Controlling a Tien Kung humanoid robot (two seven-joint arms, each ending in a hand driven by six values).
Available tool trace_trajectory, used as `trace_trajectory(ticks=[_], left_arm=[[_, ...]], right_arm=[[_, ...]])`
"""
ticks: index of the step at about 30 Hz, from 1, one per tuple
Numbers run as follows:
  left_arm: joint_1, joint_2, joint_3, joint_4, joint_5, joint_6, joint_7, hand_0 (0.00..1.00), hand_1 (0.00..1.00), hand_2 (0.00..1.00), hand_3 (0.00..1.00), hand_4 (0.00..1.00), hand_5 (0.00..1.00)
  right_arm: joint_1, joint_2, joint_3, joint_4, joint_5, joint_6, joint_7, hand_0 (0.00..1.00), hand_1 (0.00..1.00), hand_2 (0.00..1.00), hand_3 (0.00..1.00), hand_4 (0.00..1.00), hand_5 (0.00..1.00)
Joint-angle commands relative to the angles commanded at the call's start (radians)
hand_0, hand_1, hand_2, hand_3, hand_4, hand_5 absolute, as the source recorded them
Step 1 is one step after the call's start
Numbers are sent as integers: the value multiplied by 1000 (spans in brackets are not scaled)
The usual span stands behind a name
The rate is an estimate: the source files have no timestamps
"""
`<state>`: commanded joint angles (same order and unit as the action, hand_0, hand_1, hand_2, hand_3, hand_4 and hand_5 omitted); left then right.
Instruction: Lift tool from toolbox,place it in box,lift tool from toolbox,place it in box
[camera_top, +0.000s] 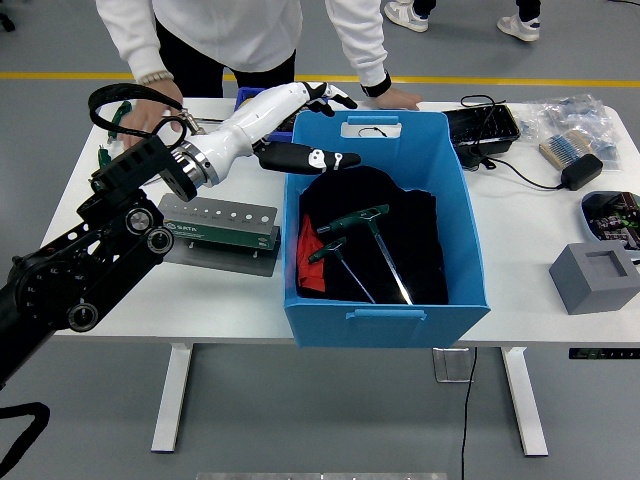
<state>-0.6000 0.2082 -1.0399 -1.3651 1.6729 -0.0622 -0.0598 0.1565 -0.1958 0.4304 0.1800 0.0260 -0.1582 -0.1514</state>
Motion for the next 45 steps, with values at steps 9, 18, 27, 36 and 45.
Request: trace_trajectory(ticks=[9,18,27,36,45], left_arm=[[274,-43,-206,-104,-238,33,18,628,639,741,692,903,618],[508,-181,-366,-152,-353,231,-134,646,658,775,683,866,612],[603,-138,-406,-157,-371,173,-34,682,689,791,706,861,633],[610,-138,-412,-152,-409,166,45,755,780,861,772,853,686],[602,-134,-397,-138,-521,226,44,771,807,877,790,842,794]], right_arm=[[-4,7,-67,0,96,0,31,686,683,753,575,805,685],[-9,13,-80,5,105,-3,39,678,680,749,574,805,685],[-12,16,-63,8,83,-7,32,677,678,750,574,804,686],[-7,14,-70,8,93,-6,34,677,675,748,573,799,682],[-1,12,-73,11,96,-8,35,675,675,747,572,796,681]])
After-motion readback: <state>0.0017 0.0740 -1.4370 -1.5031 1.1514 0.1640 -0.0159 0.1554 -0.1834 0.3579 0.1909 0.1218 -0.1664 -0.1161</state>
